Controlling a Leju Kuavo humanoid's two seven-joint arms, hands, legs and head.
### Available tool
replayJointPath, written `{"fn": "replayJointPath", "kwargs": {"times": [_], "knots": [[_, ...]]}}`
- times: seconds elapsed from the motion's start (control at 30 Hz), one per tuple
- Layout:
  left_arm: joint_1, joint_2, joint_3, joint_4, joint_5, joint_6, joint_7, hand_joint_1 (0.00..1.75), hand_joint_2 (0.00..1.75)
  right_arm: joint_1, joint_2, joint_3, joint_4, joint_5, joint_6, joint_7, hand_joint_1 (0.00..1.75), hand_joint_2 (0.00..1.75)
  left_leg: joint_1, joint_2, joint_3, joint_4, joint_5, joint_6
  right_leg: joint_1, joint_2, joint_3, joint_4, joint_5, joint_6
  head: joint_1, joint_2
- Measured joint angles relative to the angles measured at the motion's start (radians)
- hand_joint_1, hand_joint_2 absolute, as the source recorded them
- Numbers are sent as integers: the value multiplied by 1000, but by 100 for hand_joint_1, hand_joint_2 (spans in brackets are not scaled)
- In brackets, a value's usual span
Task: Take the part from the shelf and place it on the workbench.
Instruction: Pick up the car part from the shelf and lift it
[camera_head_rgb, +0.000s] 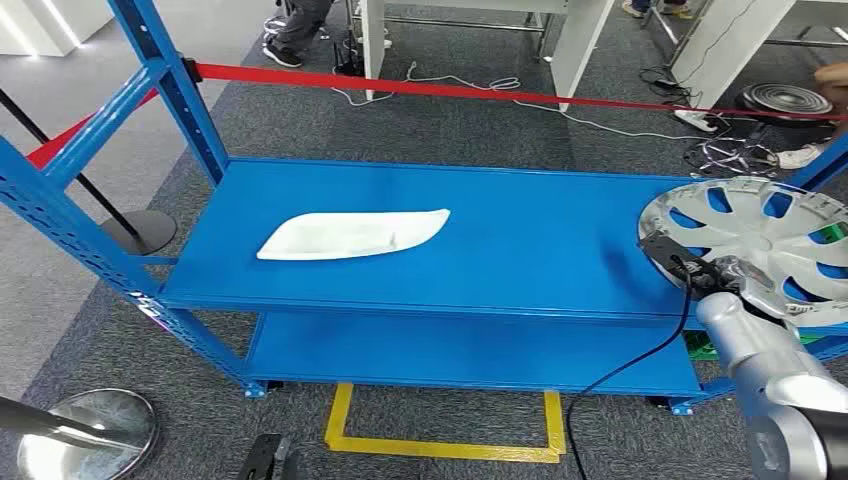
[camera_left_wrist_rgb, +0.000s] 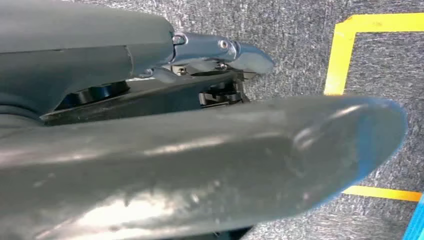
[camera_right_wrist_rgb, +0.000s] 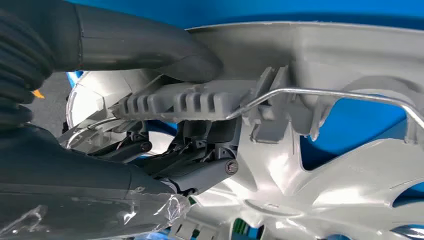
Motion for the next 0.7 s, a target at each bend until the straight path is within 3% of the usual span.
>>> {"fn": "replayJointPath", "kwargs": {"times": [0.1,0.13,0.17,0.23,0.3,0.43,0.5,0.57,0.6,0.63,0.7], "knots": [[0,0,0,0,0,0,0,0,0,3,0,-3,1,0,0,-4,175,175,-4,1,3,0,-3,4,4,0,-44,82,-15,-5,0,0],[0,0,0,0,0,0,0,0,0,3,0,-4,1,-1,0,-7,175,175,-5,1,7,0,-4,5,5,1,-40,72,3,-10,1,0],[0,0,0,0,0,0,0,0,0,3,-1,-5,2,-2,0,-11,175,175,-5,1,11,0,-6,4,8,1,-17,21,35,-15,1,0],[0,0,0,0,0,0,0,0,87,0,-2,-8,1,-5,-1,-21,175,175,-6,1,18,1,-11,-1,14,0,54,-121,96,-28,1,0],[-1,-1,0,0,1,0,0,0,175,-5,-4,-11,1,-8,-1,-33,175,175,-5,1,20,1,-14,-11,22,-2,91,-196,112,-37,0,0],[-1,-1,0,0,10,-1,5,0,175,-7,-4,-15,-1,-10,-2,-47,175,175,1,2,18,9,-24,-34,25,-5,104,-217,121,-51,-1,0],[-1,1,1,0,21,-9,19,0,175,-7,-3,-18,-1,-9,-3,-51,175,175,-2,4,-19,88,-74,-38,20,-9,109,-226,129,-56,-2,0],[-1,2,5,0,35,-25,36,0,175,-7,-2,-19,-2,-7,-3,-52,175,175,-3,4,-79,208,-132,-43,17,-13,105,-226,131,-58,-2,0],[-1,2,7,0,39,-31,44,0,175,-7,-1,-20,-2,-5,-3,-52,175,175,-3,4,-98,244,-139,-46,16,-14,103,-226,132,-57,-2,0],[-1,3,8,0,42,-35,50,0,175,-7,0,-20,-2,-2,-3,-52,175,175,-2,5,-100,247,-128,-49,13,-15,101,-226,134,-55,-2,0],[0,3,10,0,45,-34,62,0,175,-7,3,-20,-2,2,-4,-52,175,175,3,6,-54,157,-66,-58,5,-14,98,-223,135,-45,-2,0]]}}
